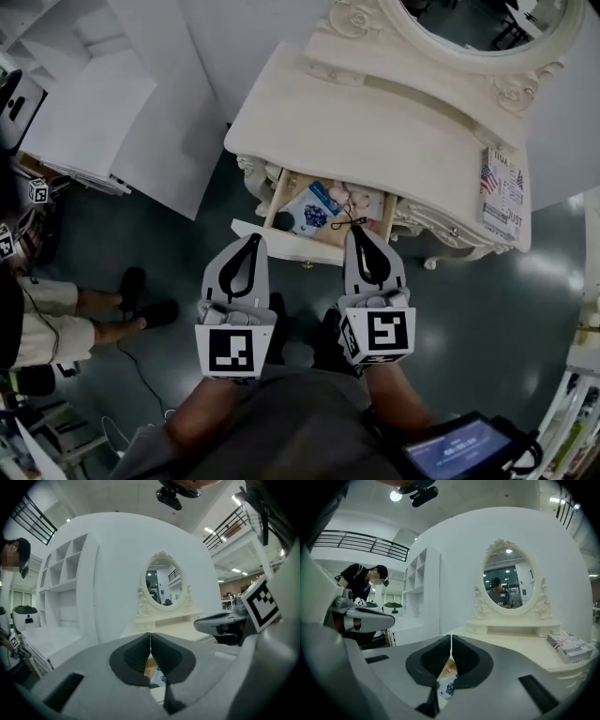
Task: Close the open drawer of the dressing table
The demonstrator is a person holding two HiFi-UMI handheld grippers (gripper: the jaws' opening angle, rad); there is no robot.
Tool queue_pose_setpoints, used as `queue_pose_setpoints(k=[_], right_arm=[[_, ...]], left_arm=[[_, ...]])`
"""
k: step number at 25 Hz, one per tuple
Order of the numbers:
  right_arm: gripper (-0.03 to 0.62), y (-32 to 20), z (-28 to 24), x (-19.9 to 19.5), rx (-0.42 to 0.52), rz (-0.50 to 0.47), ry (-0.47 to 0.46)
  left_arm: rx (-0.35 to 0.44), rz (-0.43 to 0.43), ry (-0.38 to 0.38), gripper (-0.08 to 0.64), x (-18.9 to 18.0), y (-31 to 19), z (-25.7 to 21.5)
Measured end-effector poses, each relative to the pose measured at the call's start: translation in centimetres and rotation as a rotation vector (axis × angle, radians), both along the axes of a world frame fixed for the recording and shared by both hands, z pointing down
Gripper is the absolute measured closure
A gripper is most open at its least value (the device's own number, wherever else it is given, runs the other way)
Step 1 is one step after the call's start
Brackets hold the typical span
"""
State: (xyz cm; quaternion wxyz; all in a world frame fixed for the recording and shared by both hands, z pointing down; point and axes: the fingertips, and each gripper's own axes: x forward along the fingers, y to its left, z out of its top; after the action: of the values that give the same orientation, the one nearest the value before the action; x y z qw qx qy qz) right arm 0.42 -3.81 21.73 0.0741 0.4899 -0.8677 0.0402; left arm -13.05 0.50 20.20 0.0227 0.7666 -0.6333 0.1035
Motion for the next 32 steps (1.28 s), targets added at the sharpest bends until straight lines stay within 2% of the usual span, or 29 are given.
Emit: queue_pose_setpoints(k=[16, 25, 32], right_arm=[[0.577, 2.2, 14.5, 0.0, -0.248, 0.127, 0.063], [0.575, 4.5, 19.8, 1.1, -0.351, 0.166, 0.078], [0.575, 4.2, 21.8, 1.8, -0.398, 0.194, 0.091]], left_arm=[[-0.297, 0.140, 0.049, 0.543, -0.2, -0.2, 15.3], [-0.407, 0.191, 0.075, 0.543, 0.8, 0.9, 20.7], [-0.437, 0.203, 0.072, 0.543, 0.9, 0.6, 22.4]])
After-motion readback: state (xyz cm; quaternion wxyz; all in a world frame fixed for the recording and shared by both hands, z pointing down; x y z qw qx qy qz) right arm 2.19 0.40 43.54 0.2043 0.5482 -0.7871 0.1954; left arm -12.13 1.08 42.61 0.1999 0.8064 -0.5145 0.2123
